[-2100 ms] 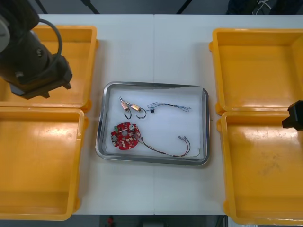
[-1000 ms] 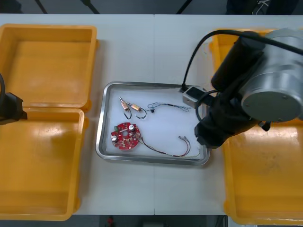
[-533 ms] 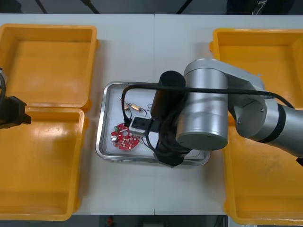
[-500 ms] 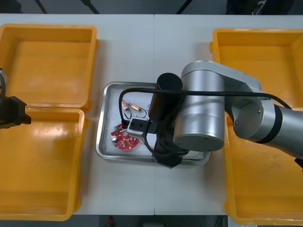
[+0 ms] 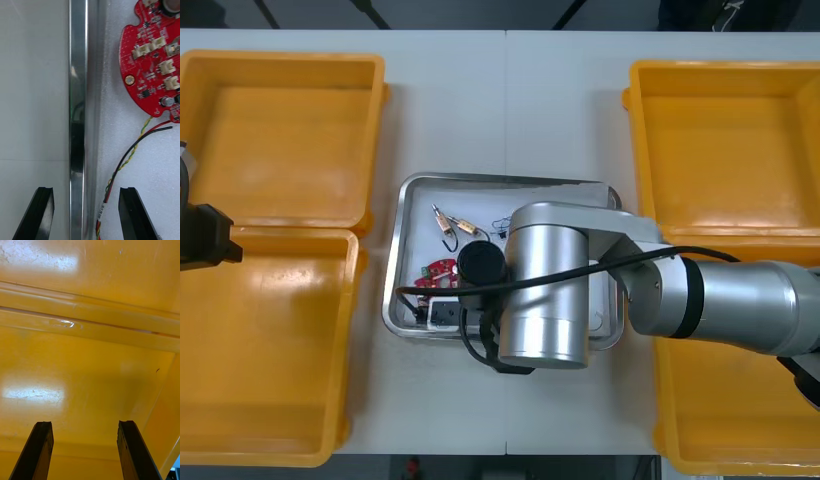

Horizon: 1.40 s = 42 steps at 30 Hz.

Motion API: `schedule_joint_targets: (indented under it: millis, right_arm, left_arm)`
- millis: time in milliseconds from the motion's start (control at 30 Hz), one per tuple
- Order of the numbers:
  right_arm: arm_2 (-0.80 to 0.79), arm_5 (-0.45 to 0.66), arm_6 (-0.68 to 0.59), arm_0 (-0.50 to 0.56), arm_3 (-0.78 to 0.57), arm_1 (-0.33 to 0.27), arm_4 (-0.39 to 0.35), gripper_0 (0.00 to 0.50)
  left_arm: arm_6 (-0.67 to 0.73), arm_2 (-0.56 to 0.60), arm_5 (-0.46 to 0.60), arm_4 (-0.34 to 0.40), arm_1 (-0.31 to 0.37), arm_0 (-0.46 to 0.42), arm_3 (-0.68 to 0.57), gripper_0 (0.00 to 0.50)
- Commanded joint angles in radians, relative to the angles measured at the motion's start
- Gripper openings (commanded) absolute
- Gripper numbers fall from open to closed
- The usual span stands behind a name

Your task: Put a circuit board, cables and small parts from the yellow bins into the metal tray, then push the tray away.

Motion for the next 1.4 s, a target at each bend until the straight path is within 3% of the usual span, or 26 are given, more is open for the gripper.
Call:
schedule_joint_targets:
  millis: [33, 333, 667, 700, 800, 833, 933, 1400]
  right_arm:
    - [0.036, -0.011, 0.031, -0.035, -0.009, 0.025, 0.009, 0.500]
    - [0.073, -0.037, 0.031, -0.027, 0.016, 0.030, 0.058, 0.500]
    - [0.076, -0.060, 0.031, -0.026, 0.073, 0.055, 0.060, 0.500]
    - [0.076, -0.060, 0.031, -0.026, 0.074, 0.056, 0.060, 0.451]
    - [0.076, -0.059, 0.031, -0.026, 0.077, 0.056, 0.063, 0.062]
    - [0.076, -0.060, 0.031, -0.026, 0.076, 0.056, 0.064, 0.038]
    - [0.076, -0.059, 0.031, -0.026, 0.076, 0.053, 0.064, 0.000]
    - [0.076, -0.131, 0.048, -0.046, 0.034, 0.001, 0.221, 0.000]
  left_arm:
    - [-0.083, 0.019, -0.012, -0.027, 0.050, 0.021, -0.002, 0.500]
    - [-0.084, 0.019, -0.010, -0.045, 0.050, 0.020, -0.002, 0.500]
    - [-0.084, 0.019, -0.010, -0.045, 0.050, 0.020, -0.002, 0.500]
    - [-0.084, 0.019, -0.010, -0.045, 0.050, 0.020, -0.002, 0.500]
    - [-0.084, 0.019, -0.010, -0.045, 0.050, 0.020, -0.002, 0.500]
    - [-0.084, 0.019, -0.010, -0.045, 0.050, 0.020, -0.002, 0.500]
    - [-0.084, 0.019, -0.010, -0.045, 0.050, 0.020, -0.002, 0.500]
    - [-0.084, 0.019, -0.010, -0.045, 0.050, 0.020, -0.002, 0.500]
